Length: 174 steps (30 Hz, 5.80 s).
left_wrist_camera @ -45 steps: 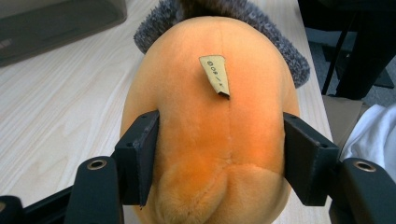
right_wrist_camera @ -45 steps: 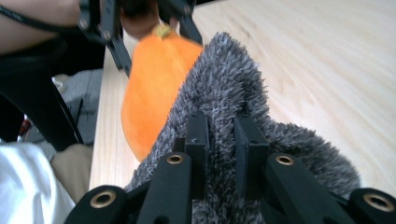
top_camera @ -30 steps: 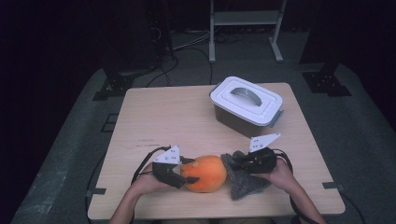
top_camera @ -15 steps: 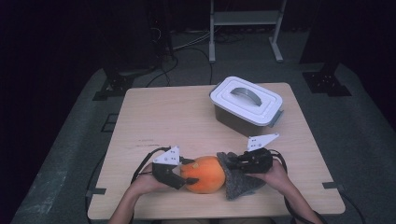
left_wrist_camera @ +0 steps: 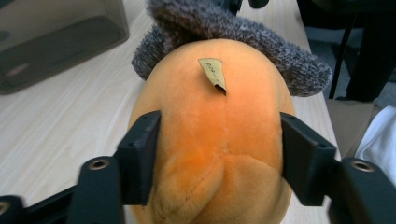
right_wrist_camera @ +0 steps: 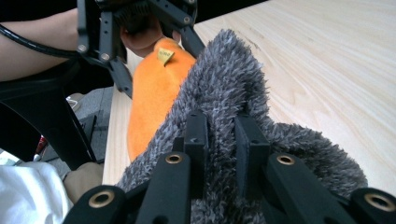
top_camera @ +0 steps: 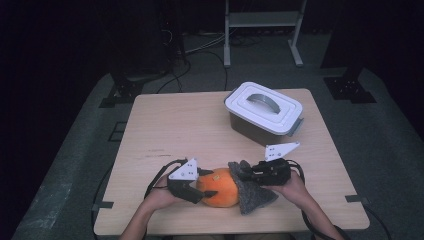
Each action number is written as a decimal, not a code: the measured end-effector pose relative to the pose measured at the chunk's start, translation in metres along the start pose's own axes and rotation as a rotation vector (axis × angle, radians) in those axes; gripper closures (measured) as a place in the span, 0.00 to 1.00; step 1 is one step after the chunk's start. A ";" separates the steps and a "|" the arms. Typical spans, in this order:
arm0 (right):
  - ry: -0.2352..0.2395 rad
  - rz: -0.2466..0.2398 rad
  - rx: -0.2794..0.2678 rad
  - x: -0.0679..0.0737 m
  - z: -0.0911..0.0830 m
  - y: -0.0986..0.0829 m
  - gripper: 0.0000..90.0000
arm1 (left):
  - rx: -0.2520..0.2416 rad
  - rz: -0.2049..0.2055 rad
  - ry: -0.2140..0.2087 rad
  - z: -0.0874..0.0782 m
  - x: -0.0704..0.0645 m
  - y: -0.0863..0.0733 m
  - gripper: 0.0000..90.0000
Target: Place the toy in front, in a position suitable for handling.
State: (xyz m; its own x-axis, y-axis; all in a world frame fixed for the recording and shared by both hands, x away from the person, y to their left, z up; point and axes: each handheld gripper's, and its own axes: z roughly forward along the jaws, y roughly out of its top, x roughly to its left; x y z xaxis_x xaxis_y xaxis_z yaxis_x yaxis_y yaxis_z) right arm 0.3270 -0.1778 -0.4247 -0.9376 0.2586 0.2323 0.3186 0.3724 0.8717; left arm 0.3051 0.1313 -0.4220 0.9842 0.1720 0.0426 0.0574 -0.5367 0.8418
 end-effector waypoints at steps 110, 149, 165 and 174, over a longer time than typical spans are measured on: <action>-0.103 -0.030 0.012 0.002 -0.003 0.005 0.85 | -0.031 -0.223 0.044 -0.019 0.020 0.005 0.41; -0.059 -0.099 -0.143 0.025 -0.010 0.028 0.86 | 0.060 -0.186 0.093 -0.013 0.006 0.028 0.41; -0.104 -0.047 -0.094 0.008 -0.007 0.008 0.86 | -0.008 -0.255 0.029 -0.001 0.019 0.004 0.17; -0.112 -0.022 -0.084 0.000 -0.008 0.002 0.86 | -0.039 -0.267 0.055 -0.006 0.020 0.002 0.45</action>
State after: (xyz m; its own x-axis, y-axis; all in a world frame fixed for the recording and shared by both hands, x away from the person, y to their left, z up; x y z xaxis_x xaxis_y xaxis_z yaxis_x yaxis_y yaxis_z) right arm 0.3261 -0.1845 -0.4197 -0.9212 0.3513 0.1673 0.2814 0.3045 0.9100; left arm 0.3241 0.1380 -0.4161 0.9243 0.3486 -0.1557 0.3065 -0.4343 0.8470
